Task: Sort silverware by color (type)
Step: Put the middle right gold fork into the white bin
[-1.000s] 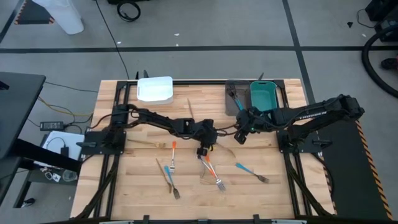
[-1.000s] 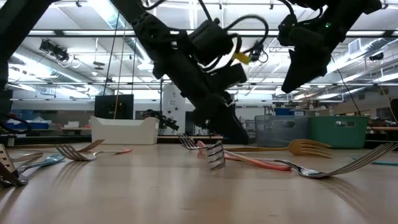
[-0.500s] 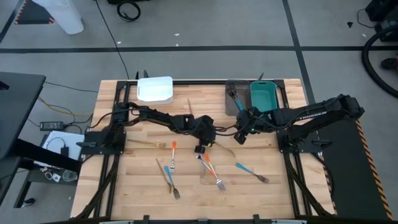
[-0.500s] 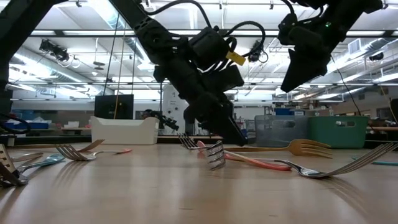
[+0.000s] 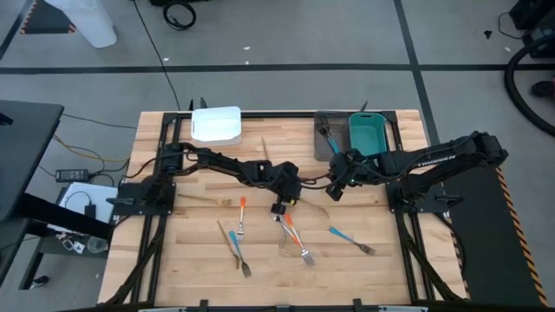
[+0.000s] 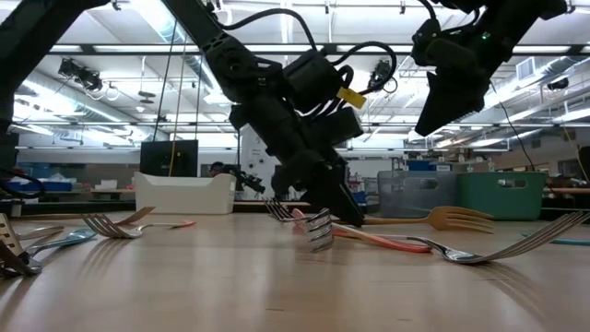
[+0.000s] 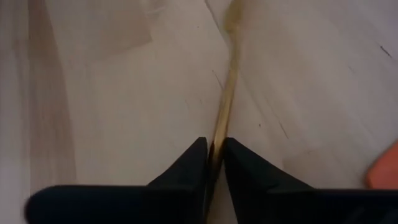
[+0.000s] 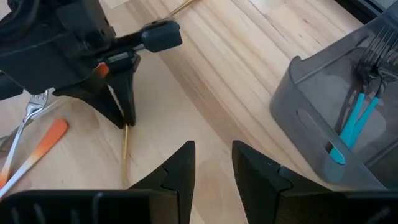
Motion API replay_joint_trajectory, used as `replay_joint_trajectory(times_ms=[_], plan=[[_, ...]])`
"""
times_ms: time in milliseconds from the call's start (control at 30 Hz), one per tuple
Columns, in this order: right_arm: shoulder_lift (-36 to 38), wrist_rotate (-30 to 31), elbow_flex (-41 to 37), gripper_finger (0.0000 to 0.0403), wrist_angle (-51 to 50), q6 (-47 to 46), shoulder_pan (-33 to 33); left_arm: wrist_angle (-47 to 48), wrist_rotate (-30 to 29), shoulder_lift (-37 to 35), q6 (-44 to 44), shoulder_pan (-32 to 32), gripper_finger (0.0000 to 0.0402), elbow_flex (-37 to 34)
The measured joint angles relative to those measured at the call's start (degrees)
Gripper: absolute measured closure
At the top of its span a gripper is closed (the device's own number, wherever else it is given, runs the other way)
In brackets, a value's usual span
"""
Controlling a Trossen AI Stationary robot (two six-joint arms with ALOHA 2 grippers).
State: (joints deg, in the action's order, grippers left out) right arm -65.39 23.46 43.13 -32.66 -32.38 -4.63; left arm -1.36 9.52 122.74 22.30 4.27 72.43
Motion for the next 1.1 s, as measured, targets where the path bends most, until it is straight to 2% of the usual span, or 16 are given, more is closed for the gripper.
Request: replay_joint_trajectory(times_ms=[100,267,500,667,900,1000,1100], plan=[[0.0,0.82,0.0,0.0286,-0.05,0.0,-0.26,0.95,-0.27,0.0,1.4,0.01,0.0377,0.03],[0.01,1.2,0.0,0.0286,-0.33,0.04,-0.3,1.89,-1.12,-1.14,2.24,0.0,0.0377,-0.19],[0.48,4.24,0.0,0.0286,-2.3,-0.44,-0.32,8.99,-6.29,-7.0,2.32,0.02,0.0377,-0.59],[0.48,5.89,0.0,0.0286,-2.39,-0.44,-0.32,13.92,-8.72,-11.1,-0.7,0.07,0.0377,-0.47],[0.48,8.73,0.0,0.0286,-1.99,-0.44,-0.46,21.47,-19.53,-15.81,-5.76,0.57,0.0377,-0.83],[0.48,9.6,-0.65,0.0286,-0.44,-0.1,-0.67,24.35,-25.83,-17.88,-6.87,1.19,0.0377,-2.45],[0.29,9.54,-1.25,0.0286,0.88,0.72,-0.67,25.44,-28.53,-20.43,-8.42,2.31,0.0377,-5.47]])
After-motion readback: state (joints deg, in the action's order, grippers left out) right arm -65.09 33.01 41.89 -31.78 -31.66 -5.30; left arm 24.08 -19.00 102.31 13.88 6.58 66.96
